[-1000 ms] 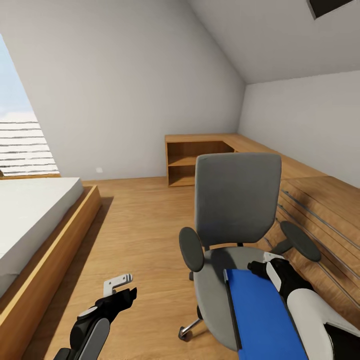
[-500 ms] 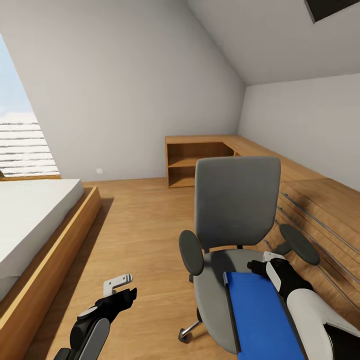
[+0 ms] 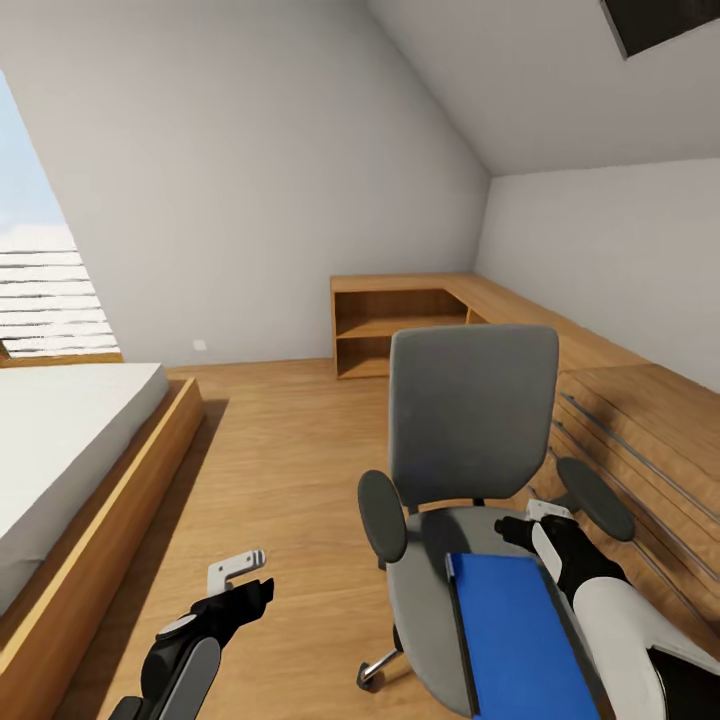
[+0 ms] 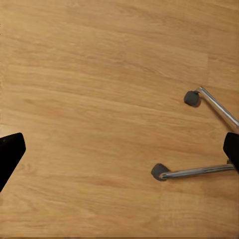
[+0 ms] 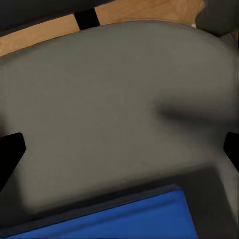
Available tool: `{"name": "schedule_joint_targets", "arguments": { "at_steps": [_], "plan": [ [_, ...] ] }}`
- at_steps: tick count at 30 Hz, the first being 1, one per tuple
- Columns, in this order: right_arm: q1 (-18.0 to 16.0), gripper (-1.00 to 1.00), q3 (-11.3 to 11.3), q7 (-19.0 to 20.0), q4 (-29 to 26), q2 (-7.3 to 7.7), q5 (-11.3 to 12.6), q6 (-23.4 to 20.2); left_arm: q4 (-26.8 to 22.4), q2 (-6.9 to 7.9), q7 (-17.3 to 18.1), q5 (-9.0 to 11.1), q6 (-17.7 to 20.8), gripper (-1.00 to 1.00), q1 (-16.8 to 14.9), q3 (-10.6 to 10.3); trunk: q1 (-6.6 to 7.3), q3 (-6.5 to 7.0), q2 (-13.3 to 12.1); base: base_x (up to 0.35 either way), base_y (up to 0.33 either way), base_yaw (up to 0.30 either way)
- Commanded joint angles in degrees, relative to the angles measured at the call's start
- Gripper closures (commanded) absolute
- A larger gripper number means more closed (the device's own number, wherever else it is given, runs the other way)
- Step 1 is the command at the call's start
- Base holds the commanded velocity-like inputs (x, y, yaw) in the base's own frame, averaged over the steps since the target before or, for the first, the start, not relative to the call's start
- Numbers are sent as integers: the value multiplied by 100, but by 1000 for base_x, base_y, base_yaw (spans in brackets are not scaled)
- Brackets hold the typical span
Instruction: In the bedroom, organize the workspace by keeping the computer under the desk, ensuring the monitor is on the desk, placing the keyboard on the desk next to the monitor, placing the mouse on the desk next to the keyboard, moving the folder from the swivel chair onto the desk next to the mouse, stacking the notebook on top of the folder with the pen on top of the notebook, and positioning the swivel chair next to the desk.
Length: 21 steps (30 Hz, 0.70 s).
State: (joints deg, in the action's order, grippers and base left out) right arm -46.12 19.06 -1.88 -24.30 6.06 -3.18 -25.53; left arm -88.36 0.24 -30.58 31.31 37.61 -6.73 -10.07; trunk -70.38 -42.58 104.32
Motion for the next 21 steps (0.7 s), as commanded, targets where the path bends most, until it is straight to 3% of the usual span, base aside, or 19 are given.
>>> {"name": "schedule_joint_targets", "arguments": {
  "at_steps": [1,3,5,7,10,13,18,21],
  "plan": [
    [-3,-100,28,4,-34,-5,-31,-20,12,1,-54,55,9,-100,-4,-9,23,13,-39,0,0,0],
    [9,-100,28,4,-237,-22,-23,0,67,-4,-49,54,10,-100,-4,-10,67,49,-119,0,0,0],
    [145,-100,28,4,-886,-135,-21,-24,125,-14,-41,51,8,-100,-4,-18,89,67,-159,0,0,0],
    [692,-100,28,-2,-2028,-366,-34,-166,155,-21,-43,36,3,-100,-4,-26,89,67,-159,0,0,0],
    [1098,-100,26,-1,-2806,-495,-26,-406,162,-22,-44,26,2,-100,-4,-28,89,67,-159,0,0,0],
    [1667,-100,25,1,-4062,-784,-25,-946,166,-17,-38,19,1,-100,-4,-29,89,67,-159,0,0,0],
    [2128,-100,27,-1,-5094,-1113,-29,-1437,167,-9,-25,21,1,-100,-4,-24,89,67,-159,0,0,0],
    [2280,-100,27,2,-5378,-1206,12,-1683,167,-2,-20,24,-1,-100,-4,-20,89,67,-159,0,0,0]
  ]
}}
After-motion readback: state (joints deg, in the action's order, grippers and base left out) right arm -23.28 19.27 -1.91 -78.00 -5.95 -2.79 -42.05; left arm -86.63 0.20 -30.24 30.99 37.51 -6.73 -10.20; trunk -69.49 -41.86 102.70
